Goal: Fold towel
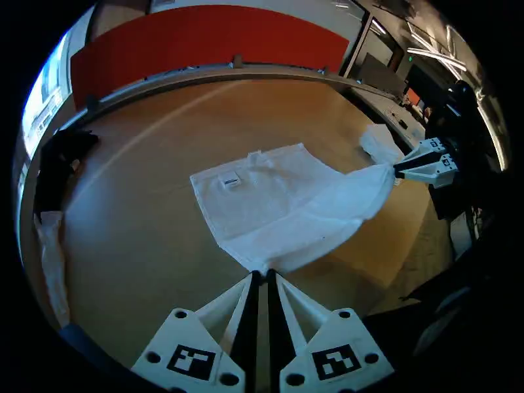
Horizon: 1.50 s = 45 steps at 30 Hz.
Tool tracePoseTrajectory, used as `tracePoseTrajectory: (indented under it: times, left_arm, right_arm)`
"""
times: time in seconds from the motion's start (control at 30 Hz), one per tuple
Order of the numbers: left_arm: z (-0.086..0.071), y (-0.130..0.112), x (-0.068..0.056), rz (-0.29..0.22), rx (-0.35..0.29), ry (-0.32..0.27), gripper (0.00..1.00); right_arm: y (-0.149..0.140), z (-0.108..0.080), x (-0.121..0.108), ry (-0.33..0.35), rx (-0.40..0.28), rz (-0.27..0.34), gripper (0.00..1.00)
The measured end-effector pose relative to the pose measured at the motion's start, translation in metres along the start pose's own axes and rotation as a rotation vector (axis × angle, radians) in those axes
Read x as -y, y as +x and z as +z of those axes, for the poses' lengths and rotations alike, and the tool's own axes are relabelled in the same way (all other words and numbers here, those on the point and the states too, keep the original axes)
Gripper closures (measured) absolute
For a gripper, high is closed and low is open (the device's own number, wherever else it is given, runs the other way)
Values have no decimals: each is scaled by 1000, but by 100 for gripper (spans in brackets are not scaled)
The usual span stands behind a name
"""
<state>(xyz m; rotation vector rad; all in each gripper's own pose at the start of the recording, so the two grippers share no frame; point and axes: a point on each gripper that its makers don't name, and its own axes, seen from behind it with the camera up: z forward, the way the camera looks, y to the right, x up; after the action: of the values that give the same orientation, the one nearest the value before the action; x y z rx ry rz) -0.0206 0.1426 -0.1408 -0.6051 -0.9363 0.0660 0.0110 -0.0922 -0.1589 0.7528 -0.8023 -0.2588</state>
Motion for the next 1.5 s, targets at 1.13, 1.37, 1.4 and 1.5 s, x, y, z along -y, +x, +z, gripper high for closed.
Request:
tracePoseTrajectory:
  times: [1.13, 1.37, 1.4, 1.5]
  left_arm:
    - [93, 58, 66, -26, 24, 42, 91]
    - [115, 62, 77, -43, 28, 42, 91]
    - [117, 63, 79, -46, 28, 43, 91]
    - [125, 65, 85, -52, 31, 52, 91]
  right_arm:
    - [17, 100, -85, -42, 84, 69, 92]
    - [13, 120, -95, -51, 102, 94, 92]
    - [13, 122, -97, -53, 102, 97, 92]
    - [15, 129, -102, -65, 104, 106, 92]
